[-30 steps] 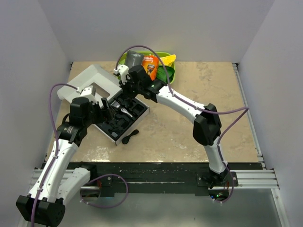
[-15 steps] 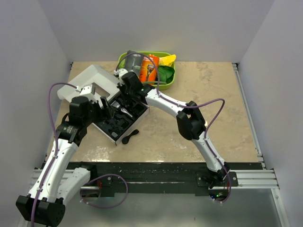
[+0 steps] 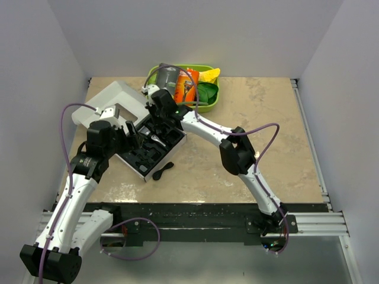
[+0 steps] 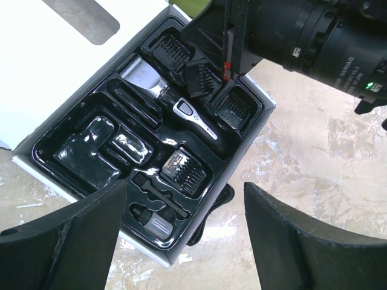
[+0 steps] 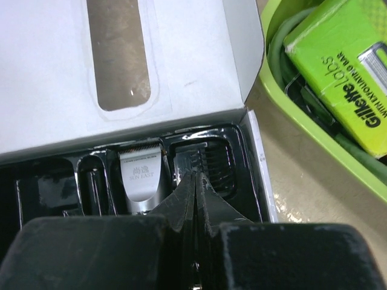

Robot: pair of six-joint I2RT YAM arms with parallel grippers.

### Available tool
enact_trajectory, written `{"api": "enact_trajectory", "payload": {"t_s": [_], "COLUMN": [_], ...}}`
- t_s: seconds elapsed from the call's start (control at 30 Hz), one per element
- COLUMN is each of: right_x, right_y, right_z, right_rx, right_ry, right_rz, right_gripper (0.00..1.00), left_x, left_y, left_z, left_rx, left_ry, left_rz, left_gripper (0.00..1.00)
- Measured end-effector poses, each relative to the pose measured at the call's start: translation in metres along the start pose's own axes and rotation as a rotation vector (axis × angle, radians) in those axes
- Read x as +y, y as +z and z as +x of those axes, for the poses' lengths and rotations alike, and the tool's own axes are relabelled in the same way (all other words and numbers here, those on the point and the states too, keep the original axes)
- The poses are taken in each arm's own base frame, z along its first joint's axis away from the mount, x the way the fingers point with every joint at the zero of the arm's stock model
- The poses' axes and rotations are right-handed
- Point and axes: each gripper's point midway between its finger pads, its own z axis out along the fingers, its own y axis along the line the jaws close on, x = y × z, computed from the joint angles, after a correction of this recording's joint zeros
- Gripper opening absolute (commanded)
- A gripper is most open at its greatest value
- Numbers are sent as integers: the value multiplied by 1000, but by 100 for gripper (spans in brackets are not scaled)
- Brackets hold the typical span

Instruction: Sort the hair-cutting tools

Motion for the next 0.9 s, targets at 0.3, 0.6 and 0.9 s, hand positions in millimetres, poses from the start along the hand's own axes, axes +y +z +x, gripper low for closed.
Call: {"api": "enact_trajectory", "payload": {"t_s": [0.3, 0.6, 0.9], "right_x": [-4, -7, -7], "right_y": [3, 5, 10], "right_z": [20, 38, 46], "right_rx": [47, 92, 98], "right_ry": [-16, -40, -66], "right_rz": [8, 11, 1], "right_gripper": [0, 0, 0], "left_x": [-1, -1, -1], "left_y": [-1, 0, 0], "left_z": [-2, -1, -1], "left_rx": [-11, -16, -18], "left_ry": [1, 1, 0], "left_rz": [5, 7, 8], "left_gripper": [82, 82, 82]}}
